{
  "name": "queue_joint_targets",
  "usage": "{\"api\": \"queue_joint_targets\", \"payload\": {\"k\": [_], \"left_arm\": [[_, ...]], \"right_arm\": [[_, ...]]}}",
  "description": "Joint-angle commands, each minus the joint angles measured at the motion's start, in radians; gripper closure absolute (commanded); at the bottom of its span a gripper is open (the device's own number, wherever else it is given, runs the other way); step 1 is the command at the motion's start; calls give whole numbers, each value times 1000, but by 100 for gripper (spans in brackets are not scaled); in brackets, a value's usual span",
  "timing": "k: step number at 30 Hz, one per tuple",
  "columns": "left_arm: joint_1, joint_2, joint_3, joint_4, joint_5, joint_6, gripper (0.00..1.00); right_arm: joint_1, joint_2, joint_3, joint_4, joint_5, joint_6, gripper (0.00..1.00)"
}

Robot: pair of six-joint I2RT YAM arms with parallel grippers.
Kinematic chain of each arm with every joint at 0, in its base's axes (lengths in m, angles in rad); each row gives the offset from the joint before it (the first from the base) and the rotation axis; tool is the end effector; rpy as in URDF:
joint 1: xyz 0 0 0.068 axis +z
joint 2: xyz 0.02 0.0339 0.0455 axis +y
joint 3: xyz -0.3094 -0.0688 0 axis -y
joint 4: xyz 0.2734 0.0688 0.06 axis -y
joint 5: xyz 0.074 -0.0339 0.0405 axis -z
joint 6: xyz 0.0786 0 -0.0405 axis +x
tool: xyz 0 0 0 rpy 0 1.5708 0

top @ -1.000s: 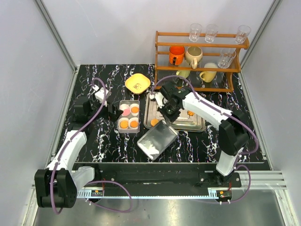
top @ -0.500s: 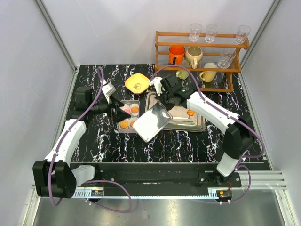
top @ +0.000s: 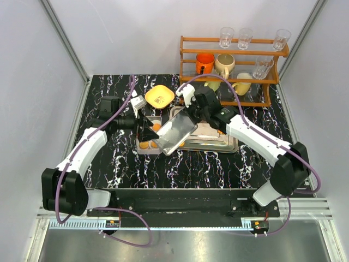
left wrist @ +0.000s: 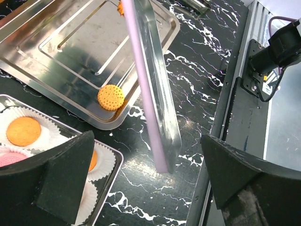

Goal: Pack the cookies

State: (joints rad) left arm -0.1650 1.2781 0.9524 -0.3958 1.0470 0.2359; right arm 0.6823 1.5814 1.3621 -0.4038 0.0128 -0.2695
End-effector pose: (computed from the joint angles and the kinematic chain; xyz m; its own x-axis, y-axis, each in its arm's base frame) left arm 0.2789 -0.1154 0.3043 -0.4644 0.1958 -0.8637 0.8557 0.3505 -0.3806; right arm 0.3321 0.2685 0.3329 -0.2708 -0.5631 -0.7808 -0.7206 0.6564 -0.2234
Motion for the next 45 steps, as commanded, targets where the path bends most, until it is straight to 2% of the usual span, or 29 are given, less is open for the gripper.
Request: {"api": "queue_joint_targets", "payload": {"k": [1, 6, 11, 19, 23, 28, 32, 34, 38, 41, 44, 45], "left_arm": [[-5, 16, 68, 28, 53, 2, 1], [-5, 66, 112, 29, 146, -44, 1], [-19, 78, 141, 43, 127, -84, 1], [-140, 55, 141, 45, -111, -110, 1], [-169, 53, 140, 40, -221, -109, 5], [-225, 55, 138, 38, -346, -96, 18], [-260, 56, 138, 38, -419, -95, 34], [-268, 53, 138, 38, -441, -95, 39], [-277, 50, 138, 23, -467, -89, 55], [-278, 49, 141, 8, -475, -81, 60], [-278, 49, 141, 5, -478, -79, 71], [-281, 49, 143, 2, -479, -79, 82]], "right_arm": [[8, -103, -73, 166, -40, -39, 100], [8, -149, -147, 226, -57, -60, 100], [8, -169, -173, 252, -47, -62, 100], [10, -146, -124, 234, -17, -51, 100], [10, -147, -116, 230, 22, -53, 100], [10, -155, -106, 226, 32, -48, 100], [10, -169, -104, 224, 38, -39, 100], [10, -173, -107, 226, 47, -39, 100], [8, -181, -115, 235, 68, -43, 100], [8, -184, -123, 244, 88, -46, 100], [8, -181, -124, 250, 111, -43, 100], [8, -178, -123, 249, 118, -39, 100]]}}
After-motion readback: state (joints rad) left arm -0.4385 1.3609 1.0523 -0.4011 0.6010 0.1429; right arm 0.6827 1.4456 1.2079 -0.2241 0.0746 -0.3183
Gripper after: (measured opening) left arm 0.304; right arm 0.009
